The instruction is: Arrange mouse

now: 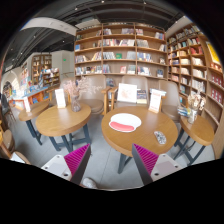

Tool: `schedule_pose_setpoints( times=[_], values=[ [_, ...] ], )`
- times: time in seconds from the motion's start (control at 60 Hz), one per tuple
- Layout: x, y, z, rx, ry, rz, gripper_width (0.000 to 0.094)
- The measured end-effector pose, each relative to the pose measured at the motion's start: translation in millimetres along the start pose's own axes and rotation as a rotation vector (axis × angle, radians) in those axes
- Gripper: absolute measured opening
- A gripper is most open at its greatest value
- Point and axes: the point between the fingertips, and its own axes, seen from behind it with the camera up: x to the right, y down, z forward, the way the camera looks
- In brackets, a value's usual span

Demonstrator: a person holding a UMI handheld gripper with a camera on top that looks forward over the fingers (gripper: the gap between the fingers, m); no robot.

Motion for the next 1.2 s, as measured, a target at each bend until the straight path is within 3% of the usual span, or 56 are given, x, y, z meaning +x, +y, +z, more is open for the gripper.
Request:
schedule_pose_setpoints(
  times=[0.183, 0.533, 1.2],
  values=[
    [36, 6, 14, -0.006, 0.072, -0.040, 0.0853],
    [185, 48, 30, -0.047, 0.191, 0.001, 0.0855],
    [273, 83, 143, -0.074, 0.183, 0.092, 0.0854]
  ],
)
